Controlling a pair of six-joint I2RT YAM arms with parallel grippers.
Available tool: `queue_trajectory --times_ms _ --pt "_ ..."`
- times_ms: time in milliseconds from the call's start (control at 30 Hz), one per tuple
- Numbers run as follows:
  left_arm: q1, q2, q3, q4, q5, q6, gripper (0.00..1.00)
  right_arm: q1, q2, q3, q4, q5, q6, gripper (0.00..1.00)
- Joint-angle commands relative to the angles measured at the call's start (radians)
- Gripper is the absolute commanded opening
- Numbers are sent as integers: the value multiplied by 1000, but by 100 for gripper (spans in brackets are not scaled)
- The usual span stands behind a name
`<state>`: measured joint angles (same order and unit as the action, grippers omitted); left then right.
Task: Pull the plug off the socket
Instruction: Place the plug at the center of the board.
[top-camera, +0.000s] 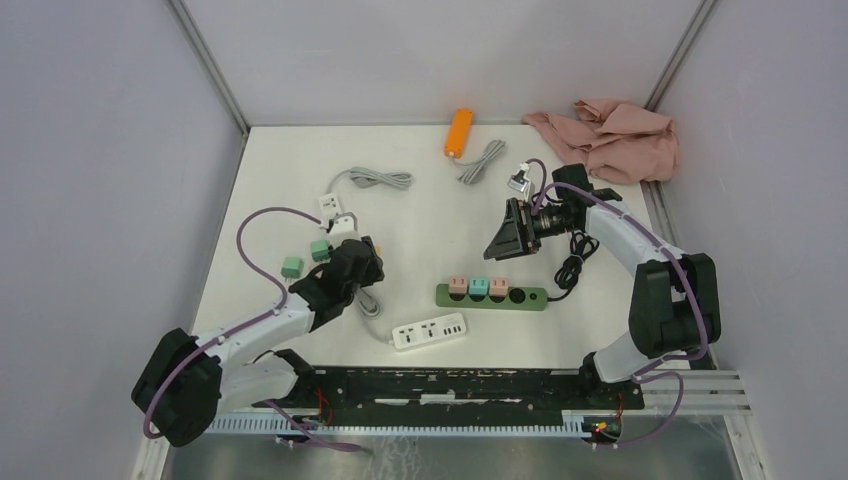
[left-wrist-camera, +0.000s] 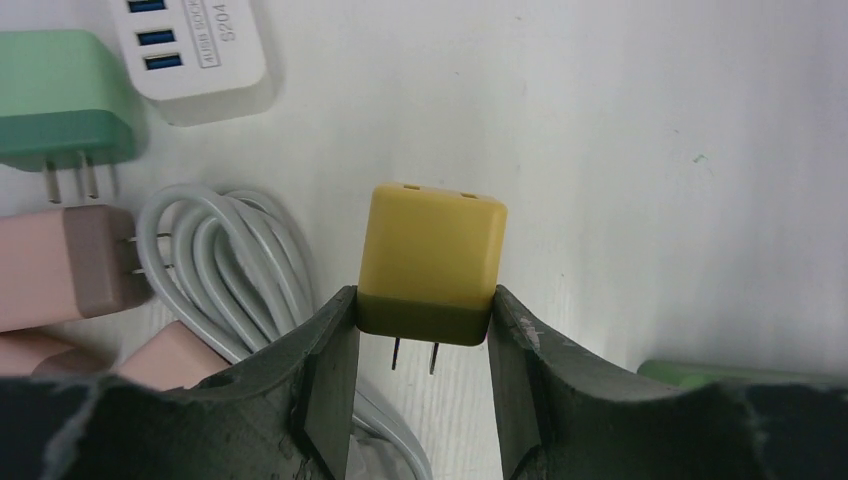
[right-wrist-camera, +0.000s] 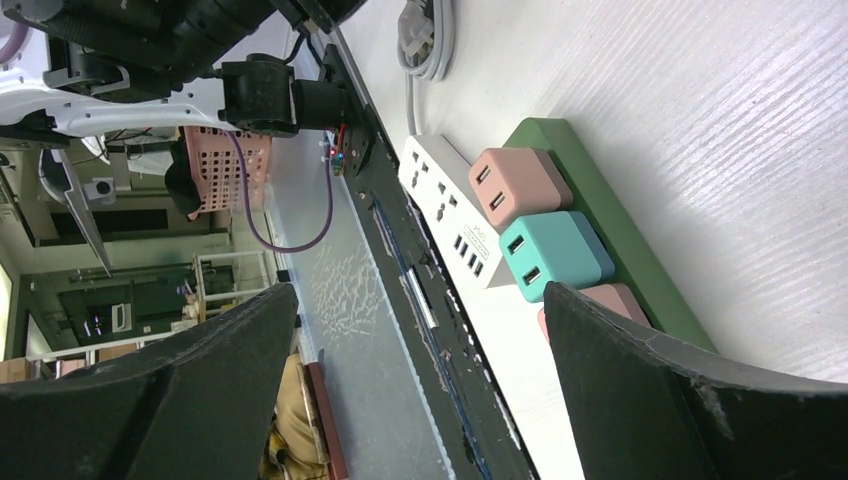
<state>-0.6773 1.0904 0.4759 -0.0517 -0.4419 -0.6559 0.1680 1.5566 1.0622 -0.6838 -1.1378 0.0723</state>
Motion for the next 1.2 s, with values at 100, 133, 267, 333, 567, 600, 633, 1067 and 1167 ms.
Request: queue_trajectory --times_ms 100,133,267,333,567,600,633,1067,1167 --pt "72 27 24 -3 -47 -74 5 -3 -4 43 -4 -2 -23 100" --pt "79 46 33 -12 -48 -78 6 -4 -4 44 -4 -2 -24 100" --pt "96 150 105 -80 -75 -99 7 -3 -3 45 -6 -1 -26 100" --pt "97 198 143 -120 -94 -109 7 -3 -2 44 -6 -2 -26 100" --pt "101 299 207 -161 -109 -125 18 -3 0 45 -12 -3 -29 100" --pt "101 306 211 -162 -111 -127 23 -3 1 46 -13 -3 -31 100" --pt "101 310 214 -163 -114 -129 25 -3 1 46 -13 -3 -31 100" --pt "104 250 199 -171 -129 -143 86 -3 -3 54 -41 -11 -58 100" --pt "104 204 195 -180 -101 -131 86 -4 -9 63 -63 -10 -82 100"
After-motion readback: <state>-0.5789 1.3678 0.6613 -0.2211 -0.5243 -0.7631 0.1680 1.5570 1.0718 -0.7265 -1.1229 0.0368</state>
